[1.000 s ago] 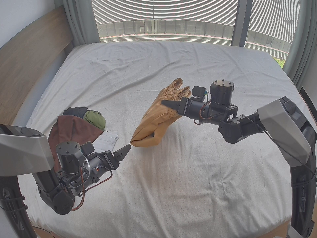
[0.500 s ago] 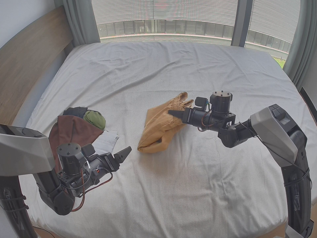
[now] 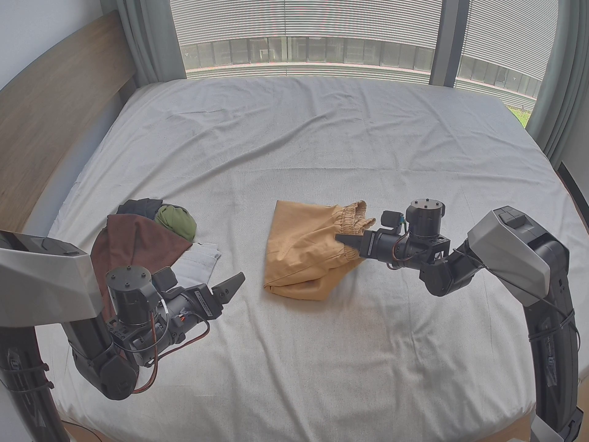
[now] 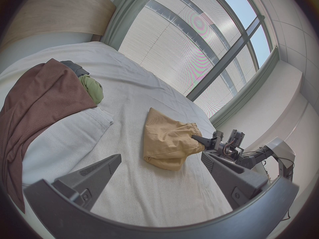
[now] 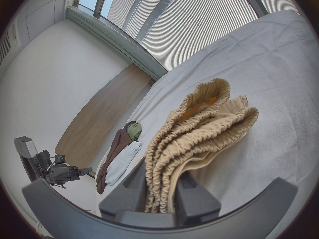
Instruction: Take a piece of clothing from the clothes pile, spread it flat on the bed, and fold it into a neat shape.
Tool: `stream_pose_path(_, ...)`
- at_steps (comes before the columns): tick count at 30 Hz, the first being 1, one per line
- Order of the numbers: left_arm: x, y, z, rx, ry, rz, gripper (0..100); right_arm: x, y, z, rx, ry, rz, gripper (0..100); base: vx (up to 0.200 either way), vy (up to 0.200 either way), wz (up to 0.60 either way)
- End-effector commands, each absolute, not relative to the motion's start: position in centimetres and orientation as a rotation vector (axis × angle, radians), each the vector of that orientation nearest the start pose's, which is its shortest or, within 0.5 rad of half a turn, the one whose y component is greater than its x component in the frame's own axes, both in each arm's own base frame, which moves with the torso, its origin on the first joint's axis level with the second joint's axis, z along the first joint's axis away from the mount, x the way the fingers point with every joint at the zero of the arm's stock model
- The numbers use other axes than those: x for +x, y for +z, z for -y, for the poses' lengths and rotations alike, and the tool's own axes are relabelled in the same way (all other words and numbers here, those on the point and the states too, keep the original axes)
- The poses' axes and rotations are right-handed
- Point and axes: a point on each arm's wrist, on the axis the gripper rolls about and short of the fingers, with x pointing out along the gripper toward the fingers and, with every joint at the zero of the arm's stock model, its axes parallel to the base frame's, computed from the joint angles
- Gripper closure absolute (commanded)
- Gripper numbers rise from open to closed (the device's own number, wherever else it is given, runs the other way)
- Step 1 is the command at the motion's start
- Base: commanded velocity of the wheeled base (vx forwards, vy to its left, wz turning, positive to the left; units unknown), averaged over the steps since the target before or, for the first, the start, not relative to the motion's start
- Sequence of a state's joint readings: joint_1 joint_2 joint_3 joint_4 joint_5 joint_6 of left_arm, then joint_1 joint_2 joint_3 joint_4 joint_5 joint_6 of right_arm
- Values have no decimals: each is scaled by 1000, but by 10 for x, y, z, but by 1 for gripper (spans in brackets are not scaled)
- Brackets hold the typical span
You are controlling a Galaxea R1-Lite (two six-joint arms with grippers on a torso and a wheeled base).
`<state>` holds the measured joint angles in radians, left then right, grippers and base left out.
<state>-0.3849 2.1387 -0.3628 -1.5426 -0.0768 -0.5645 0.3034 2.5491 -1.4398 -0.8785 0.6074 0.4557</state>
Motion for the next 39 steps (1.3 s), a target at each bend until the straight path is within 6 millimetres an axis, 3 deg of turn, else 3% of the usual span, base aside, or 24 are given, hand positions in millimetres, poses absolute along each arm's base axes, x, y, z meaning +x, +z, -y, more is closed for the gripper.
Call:
stream_pose_path(1, 277, 42, 114, -515, -381, -357, 0, 462, 11, -150, 464, 817, -457, 100, 0, 0, 0)
stream_pose_path(13, 277, 44, 114, -517, -379, -350, 0, 457, -9, -145, 465, 805, -462, 100, 0, 0, 0)
stream_pose_path(14, 277, 44, 114, -517, -379, -350, 0, 456, -10, -145, 465, 801, -466, 0, 0, 0, 0)
stream_pose_path(21, 277, 45, 114, -517, -381, -346, 0, 437, -21, -138, 465, 773, -547, 0, 0, 0, 0)
stream_pose_path(29, 277, 46, 114, -518, -382, -341, 0, 391, -32, -121, 406, 747, -674, 0, 0, 0, 0)
stream_pose_path(35, 277, 48, 114, -518, -385, -333, 0, 367, -34, -123, 394, 758, -738, 0, 0, 0, 0)
stream_pose_path(39, 277, 48, 114, -518, -385, -333, 0, 348, -30, -137, 371, 800, -772, 0, 0, 0, 0)
